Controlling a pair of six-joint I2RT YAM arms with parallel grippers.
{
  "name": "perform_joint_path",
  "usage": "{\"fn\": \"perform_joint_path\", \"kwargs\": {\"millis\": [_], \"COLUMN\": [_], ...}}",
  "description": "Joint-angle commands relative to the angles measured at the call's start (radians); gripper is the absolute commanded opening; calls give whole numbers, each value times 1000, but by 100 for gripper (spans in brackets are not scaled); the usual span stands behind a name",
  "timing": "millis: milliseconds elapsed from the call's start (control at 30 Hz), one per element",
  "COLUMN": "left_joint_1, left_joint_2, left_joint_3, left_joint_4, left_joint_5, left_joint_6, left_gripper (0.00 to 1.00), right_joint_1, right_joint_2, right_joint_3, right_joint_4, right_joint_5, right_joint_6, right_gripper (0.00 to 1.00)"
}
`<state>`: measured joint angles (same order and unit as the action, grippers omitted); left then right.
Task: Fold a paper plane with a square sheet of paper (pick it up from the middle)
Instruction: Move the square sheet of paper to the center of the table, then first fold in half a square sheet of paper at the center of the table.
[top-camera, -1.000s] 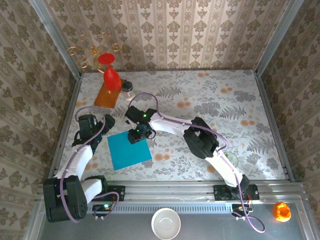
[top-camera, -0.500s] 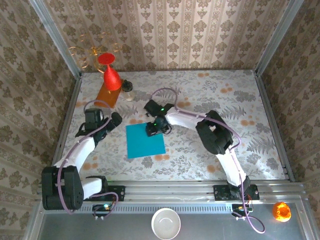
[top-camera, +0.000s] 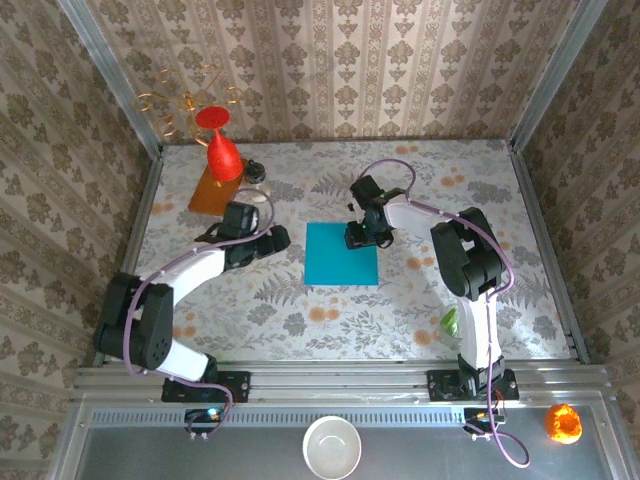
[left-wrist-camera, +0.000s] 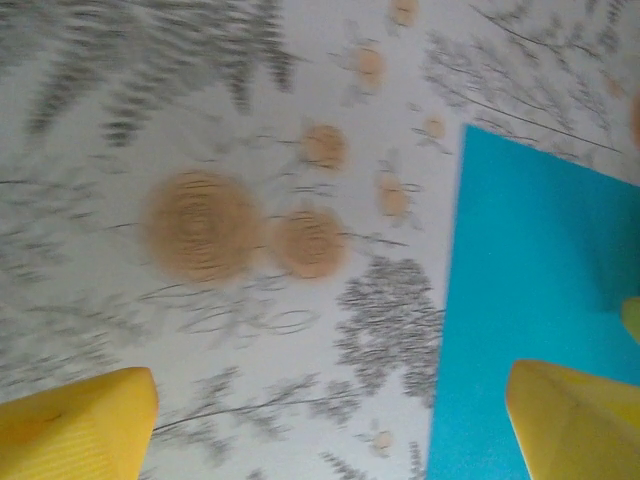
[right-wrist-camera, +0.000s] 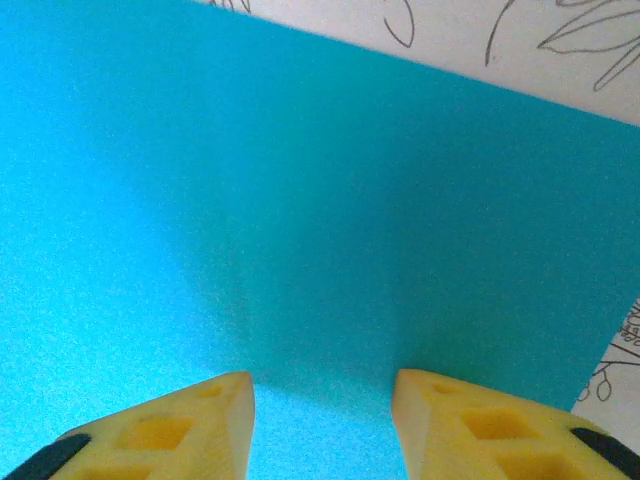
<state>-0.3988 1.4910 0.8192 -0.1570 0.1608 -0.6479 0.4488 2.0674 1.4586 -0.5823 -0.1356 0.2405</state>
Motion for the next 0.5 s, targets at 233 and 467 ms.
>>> {"fn": "perform_joint_path", "kwargs": {"millis": [233,467], "left_joint_1": [-166,-172], "left_joint_2": [298,403], "left_joint_3": [317,371], "left_joint_4": [-119,-110], "left_joint_5": [133,206], "left_joint_6": [-35,-81], "left_gripper": [51,29], "right_joint_1": [-36,-68], "right_joint_2": [-188,-178], "right_joint_3": [-131,-203], "right_joint_4": [73,99], "right_joint_5": [-61,-117], "right_joint_6": [289,362], "right_gripper": [41,33]}}
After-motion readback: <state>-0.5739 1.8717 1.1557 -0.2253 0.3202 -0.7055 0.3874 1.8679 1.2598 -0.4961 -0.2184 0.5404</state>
